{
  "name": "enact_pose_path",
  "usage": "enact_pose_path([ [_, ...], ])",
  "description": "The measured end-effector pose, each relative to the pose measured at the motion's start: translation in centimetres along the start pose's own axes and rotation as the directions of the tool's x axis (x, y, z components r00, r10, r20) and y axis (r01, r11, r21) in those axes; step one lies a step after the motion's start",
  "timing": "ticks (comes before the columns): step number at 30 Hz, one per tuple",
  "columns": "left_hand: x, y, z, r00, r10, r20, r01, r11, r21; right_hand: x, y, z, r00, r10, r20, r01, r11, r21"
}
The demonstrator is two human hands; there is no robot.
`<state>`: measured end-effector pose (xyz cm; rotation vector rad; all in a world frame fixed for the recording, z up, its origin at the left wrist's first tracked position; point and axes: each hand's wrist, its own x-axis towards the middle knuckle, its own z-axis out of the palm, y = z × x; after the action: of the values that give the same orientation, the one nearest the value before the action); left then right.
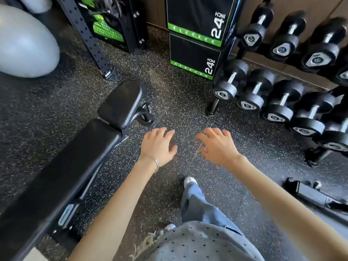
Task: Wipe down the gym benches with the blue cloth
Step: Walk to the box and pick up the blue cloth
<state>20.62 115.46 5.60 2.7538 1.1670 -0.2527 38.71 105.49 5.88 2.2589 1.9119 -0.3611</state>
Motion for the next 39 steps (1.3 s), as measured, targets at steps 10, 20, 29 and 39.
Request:
enact_pose_path([
  [10,14.6,0.1,-5.3,0.993,-0.052,-0.106,0.052,0.999,-0.006,13.1,8.7,-6.5,0.997,-0.024,-0.068,0.02,0.998,-0.054],
  [20,24.4,-3.1,-3.6,0.999,-0.017,0.052,0.018,1.0,-0.023,21.9,11.7,-5.4,0.999,0.013,0.042,-0.013,1.0,0.002],
  [29,39.5,-9.8,-9.4,0.995,0.093,-0.033,-0.093,0.996,-0.003,35.3,13.4,-11.8,0.991,0.13,-0.026,-0.129,0.992,0.007],
  [39,51.4,-13.4,-12.7,0.987,0.135,-0.083,-0.136,0.991,-0.004,45.5,16.1,-16.1,0.972,0.217,-0.088,-0.216,0.976,0.025],
])
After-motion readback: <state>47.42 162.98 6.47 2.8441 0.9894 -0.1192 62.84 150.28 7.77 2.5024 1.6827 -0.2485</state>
